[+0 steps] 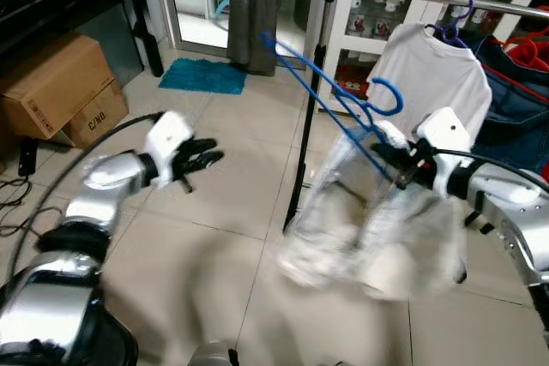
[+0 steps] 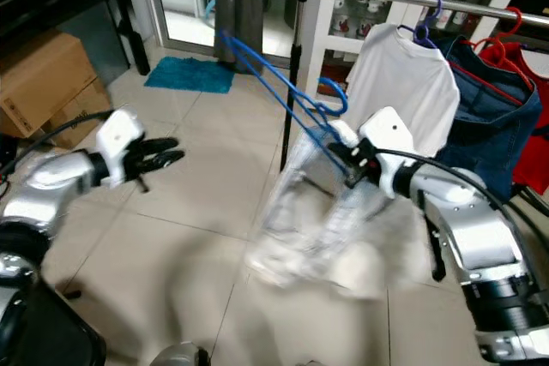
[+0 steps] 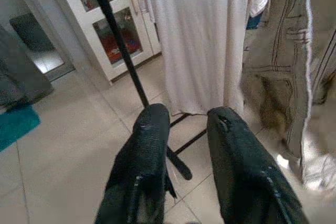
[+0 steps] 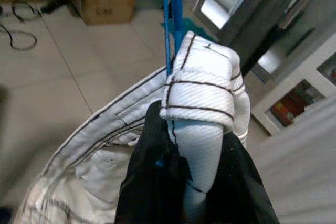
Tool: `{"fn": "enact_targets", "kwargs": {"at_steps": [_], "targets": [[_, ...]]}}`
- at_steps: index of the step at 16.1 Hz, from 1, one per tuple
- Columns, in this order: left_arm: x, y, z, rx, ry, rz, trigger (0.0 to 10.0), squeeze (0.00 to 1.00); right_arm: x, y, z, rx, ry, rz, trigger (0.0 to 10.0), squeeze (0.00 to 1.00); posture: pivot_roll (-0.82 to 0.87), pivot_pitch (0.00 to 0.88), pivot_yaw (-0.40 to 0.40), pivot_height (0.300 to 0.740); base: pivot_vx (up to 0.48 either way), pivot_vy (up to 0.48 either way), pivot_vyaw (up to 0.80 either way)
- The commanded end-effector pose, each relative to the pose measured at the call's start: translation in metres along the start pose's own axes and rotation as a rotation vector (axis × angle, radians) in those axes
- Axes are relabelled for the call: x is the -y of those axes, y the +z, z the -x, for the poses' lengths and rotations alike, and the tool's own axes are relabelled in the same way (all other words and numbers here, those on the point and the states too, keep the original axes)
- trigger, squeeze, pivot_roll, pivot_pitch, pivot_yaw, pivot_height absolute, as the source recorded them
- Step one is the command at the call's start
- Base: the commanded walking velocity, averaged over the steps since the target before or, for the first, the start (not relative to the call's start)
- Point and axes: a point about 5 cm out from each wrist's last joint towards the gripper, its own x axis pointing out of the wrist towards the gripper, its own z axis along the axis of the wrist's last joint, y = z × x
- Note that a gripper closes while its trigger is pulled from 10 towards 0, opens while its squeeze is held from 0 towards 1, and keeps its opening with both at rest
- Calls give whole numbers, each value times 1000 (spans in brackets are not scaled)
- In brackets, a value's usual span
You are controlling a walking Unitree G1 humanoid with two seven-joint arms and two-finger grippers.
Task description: Hang hanger
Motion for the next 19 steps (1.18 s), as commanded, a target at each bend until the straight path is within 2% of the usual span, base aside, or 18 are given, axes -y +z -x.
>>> {"fn": "enact_targets", "kwargs": {"at_steps": [1, 2, 3, 4, 5, 7, 10, 11, 12, 13, 16, 19], "targets": [[1, 22, 1, 77, -69, -45, 10000, 1000, 8, 13, 1, 2, -32, 82, 0, 0, 6, 0, -49, 740, 0, 0, 0], [4, 39, 3, 138, -119, -60, 10000, 1000, 10, 12, 1, -31, -33, 123, 0, 0, 8, 0, -53, 740, 0, 0, 0], [11, 77, 4, 262, -190, -96, 10000, 1000, 10, 13, -2, -70, -27, 183, 0, 0, 12, 0, -59, 740, 0, 0, 0], [12, 87, 3, 294, -204, -103, 10000, 1000, 9, 13, -2, -76, -25, 195, 0, 0, 14, 0, -62, 740, 0, 0, 0], [6, 113, -1, 349, -170, -190, 10000, 1000, 7, 18, -6, -75, -11, 231, 0, 0, 18, 0, -65, 740, 0, 0, 0], [-1, 144, -2, 392, -182, -289, 10000, 1000, 0, 25, -8, -69, 39, 286, 0, 0, 17, 0, -62, 740, 0, 0, 0], [-4, 157, 3, 334, -251, -352, 10000, 1000, -5, 23, -4, -105, 96, 367, 0, 0, 12, 0, -51, 740, 0, 0, 0], [-8, 154, 3, 284, -276, -356, 10000, 102, -6, 26, -3, -105, 112, 388, 0, 0, 10, 0, -45, 740, 0, 0, 0], [-10, 150, 1, 255, -292, -347, 10000, 102, -7, 28, -3, -102, 114, 392, 0, 0, 10, 0, -44, 740, 0, 0, 0], [-13, 136, -2, 181, -342, -326, 10000, 0, -8, 32, -2, -95, 121, 401, 0, 0, 6, 0, -36, 740, 0, 0, 0], [-5, 124, -9, 137, -440, -289, 10000, 0, -13, 35, 2, -99, 161, 431, 0, 0, 3, 0, -30, 740, 0, 0, 0], [2, 124, -29, 145, -446, -324, 10000, 0, -22, 37, 4, -118, 223, 484, 0, 0, -2, 0, -26, 740, 0, 0, 0]]}}
